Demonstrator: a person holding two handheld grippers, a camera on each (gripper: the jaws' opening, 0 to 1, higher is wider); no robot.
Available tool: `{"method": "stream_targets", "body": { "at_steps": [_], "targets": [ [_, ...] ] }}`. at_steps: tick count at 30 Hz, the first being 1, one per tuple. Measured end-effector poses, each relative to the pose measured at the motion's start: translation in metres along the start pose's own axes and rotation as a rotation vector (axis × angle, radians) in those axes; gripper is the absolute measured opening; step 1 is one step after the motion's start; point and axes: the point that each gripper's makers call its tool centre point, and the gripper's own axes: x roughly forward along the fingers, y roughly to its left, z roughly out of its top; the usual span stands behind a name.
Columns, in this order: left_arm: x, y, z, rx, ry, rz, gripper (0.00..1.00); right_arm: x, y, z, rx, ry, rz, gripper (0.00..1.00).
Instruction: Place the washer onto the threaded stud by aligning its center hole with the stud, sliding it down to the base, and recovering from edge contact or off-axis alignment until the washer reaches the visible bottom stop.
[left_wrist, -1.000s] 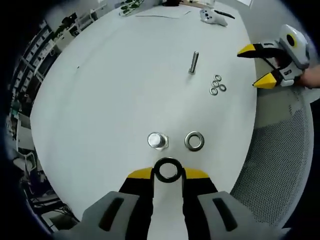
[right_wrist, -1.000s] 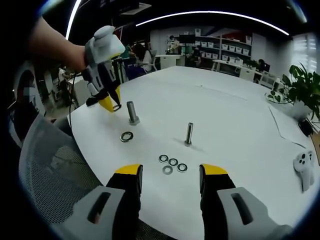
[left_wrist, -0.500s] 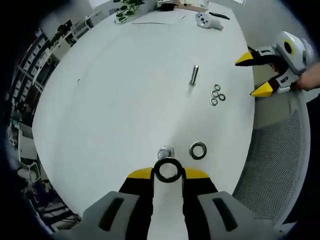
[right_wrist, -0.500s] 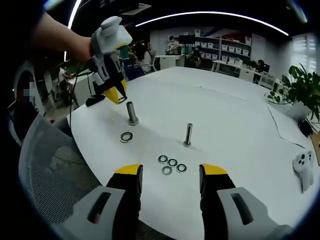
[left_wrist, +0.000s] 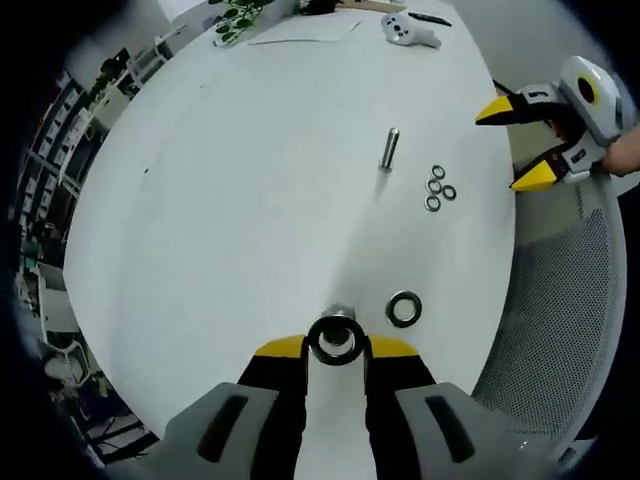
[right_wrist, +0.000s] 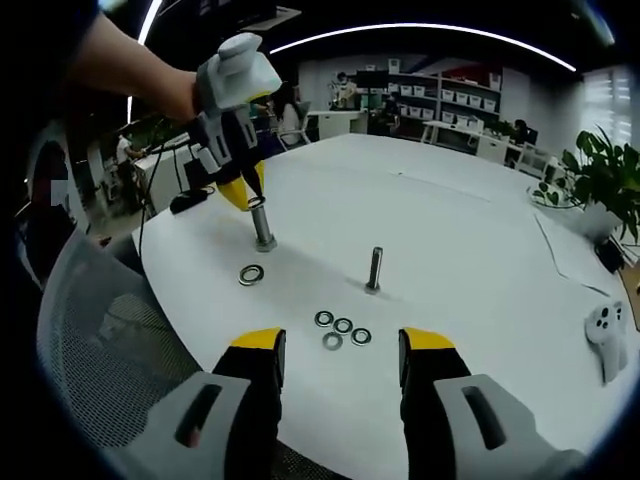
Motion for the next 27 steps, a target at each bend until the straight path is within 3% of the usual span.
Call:
{"method": "stream_targets", "body": {
  "at_steps": [12,27],
  "targets": [
    [0.018,-0.001,-0.001,0.032,0.049,0.002,0.19,-0.001,-0.001,0.0,-0.001,-0.002,-0.005,0.48],
    [0.043,-0.002,-0.007,0.015,0.085,-0.007,0.19,0.0,-0.001,-0.001,-0.003,0.008,-0.007,0.48]
  ]
}}
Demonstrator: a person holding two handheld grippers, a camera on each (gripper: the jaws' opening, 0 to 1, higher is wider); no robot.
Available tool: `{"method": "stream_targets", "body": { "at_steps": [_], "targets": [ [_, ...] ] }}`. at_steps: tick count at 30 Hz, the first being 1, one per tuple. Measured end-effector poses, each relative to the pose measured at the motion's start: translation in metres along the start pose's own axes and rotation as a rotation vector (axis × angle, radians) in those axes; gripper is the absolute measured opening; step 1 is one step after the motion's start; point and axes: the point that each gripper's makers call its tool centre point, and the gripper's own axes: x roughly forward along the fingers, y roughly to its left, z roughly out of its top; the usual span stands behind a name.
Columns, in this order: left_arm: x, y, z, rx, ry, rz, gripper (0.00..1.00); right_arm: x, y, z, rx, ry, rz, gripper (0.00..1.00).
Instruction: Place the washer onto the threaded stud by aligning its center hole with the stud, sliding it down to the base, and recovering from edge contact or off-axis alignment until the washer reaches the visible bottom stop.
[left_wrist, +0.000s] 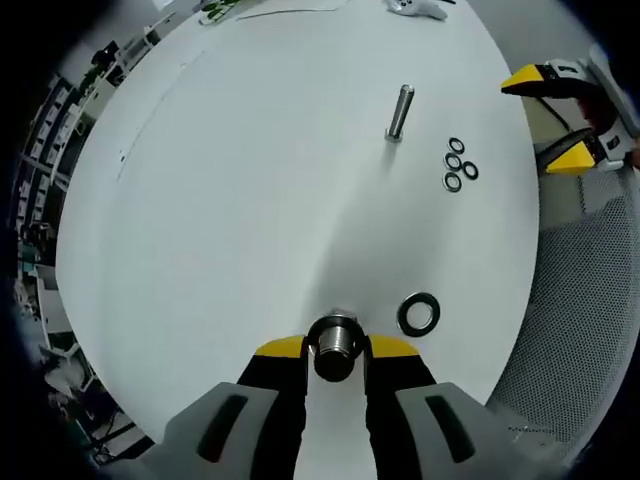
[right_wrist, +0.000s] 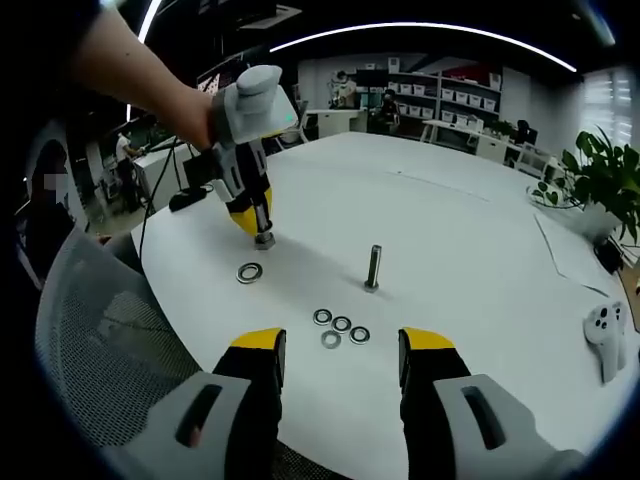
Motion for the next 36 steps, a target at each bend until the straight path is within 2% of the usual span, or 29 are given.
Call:
{"method": "stream_targets", "body": {
  "at_steps": [8,18,23,36],
  "targets": [
    [0.007,-0.003,-0.002,0.019,0.002,0.002,0.19,0.0,0.0,-0.001,-0.002,0.005,0.0,0.48],
    [0.013,-0.002,-0.005,-0.023,-0.009,-0.011,0.2,0.001,-0.001,-0.002,-0.001,0.006,-0.003,0.48],
    [0.013,-0.003,-0.004,0.004,-0.013,-0.011,0.2,0.001,-0.001,-0.002,0.001,0.006,-0.003,0.48],
    [0.002,-0.001,-0.002,-0.067,-0.067,0.004,0.22,0.001,0.0,-0.001,-0.003,0.005,0.002,0.48]
  ]
}}
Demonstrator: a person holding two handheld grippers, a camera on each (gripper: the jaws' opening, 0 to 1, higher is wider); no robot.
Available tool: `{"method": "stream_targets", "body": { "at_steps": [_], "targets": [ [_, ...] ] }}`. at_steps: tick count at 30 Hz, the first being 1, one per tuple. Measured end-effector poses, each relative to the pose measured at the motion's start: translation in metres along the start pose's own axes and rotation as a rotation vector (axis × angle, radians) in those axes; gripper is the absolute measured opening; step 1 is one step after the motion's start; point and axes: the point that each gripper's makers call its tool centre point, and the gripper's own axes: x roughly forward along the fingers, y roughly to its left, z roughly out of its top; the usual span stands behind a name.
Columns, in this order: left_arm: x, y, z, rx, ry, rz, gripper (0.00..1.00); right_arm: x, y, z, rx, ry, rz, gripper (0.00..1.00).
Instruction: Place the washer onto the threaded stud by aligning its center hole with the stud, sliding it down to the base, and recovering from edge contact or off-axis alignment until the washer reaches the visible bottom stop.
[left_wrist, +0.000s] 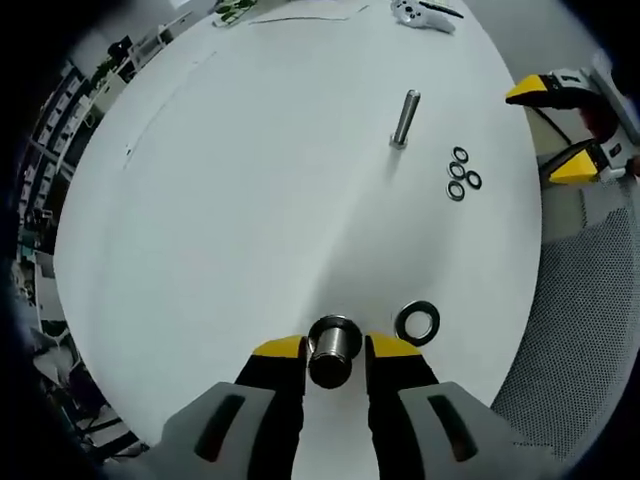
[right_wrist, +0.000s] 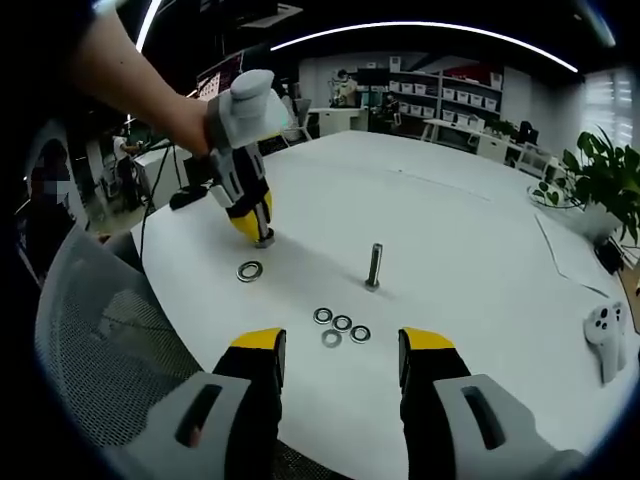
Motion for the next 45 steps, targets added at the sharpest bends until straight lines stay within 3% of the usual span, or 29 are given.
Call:
{"method": "stream_targets", "body": {
  "at_steps": [16,23,45],
  "targets": [
    [-0.015,-0.005,-0.023,-0.117,-0.046,0.042,0.3,0.0,0.0,0.0,0.0,0.0,0.004,0.48],
    [-0.018,-0.013,-0.023,-0.175,-0.066,0.036,0.31,0.0,0.001,0.001,0.0,-0.005,0.009,0.48],
    [-0.011,-0.058,-0.018,-0.238,-0.113,0.02,0.31,-0.001,0.003,0.004,0.004,-0.021,0.014,0.48]
  ]
}}
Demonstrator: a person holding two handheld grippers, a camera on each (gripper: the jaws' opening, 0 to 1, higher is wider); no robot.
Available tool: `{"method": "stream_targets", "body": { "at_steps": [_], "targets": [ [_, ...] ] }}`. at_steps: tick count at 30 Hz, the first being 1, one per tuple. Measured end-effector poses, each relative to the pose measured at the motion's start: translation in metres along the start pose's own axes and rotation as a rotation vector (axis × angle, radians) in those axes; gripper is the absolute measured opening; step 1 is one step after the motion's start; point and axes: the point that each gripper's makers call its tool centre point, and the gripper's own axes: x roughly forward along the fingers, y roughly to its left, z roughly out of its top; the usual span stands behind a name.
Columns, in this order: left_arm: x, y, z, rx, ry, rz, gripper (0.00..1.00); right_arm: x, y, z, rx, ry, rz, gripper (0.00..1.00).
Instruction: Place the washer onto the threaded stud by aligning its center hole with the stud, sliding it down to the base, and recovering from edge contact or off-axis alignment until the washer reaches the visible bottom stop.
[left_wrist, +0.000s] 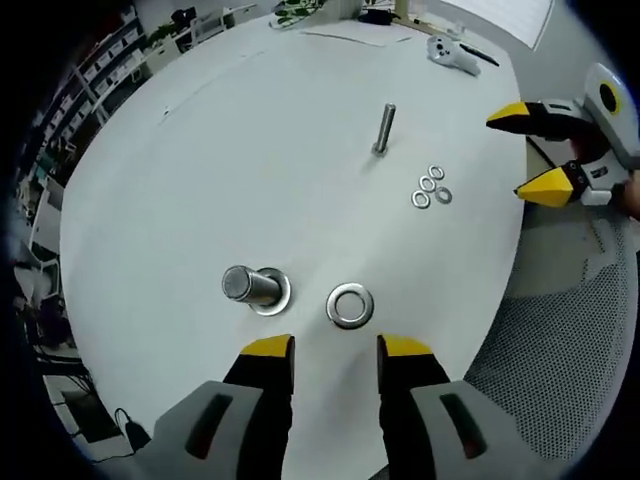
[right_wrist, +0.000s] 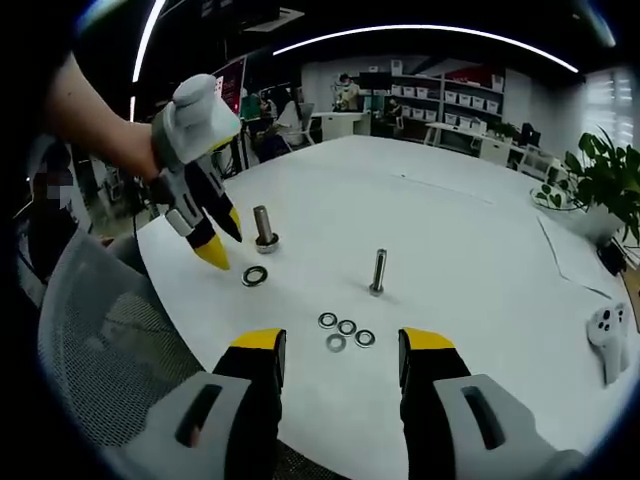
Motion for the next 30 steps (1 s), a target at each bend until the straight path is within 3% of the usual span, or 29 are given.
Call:
{"method": "stream_targets", "body": {
  "at_steps": [8,16,25,30],
  "targets": [
    [0.015,-0.005,0.001,0.001,0.001,-0.015,0.31,0.0,-0.003,0.0,0.0,0.0,-0.01,0.48],
    [0.021,-0.007,0.013,0.002,-0.032,-0.007,0.31,0.001,-0.002,-0.001,-0.003,0.007,-0.01,0.48],
    [0.025,-0.008,0.016,0.032,-0.022,-0.009,0.28,0.001,-0.003,-0.003,-0.005,0.015,-0.011,0.48],
    [0.03,-0.014,0.008,0.039,0.007,-0.022,0.27,0.0,-0.003,-0.003,-0.002,0.018,-0.015,0.48]
  ]
}}
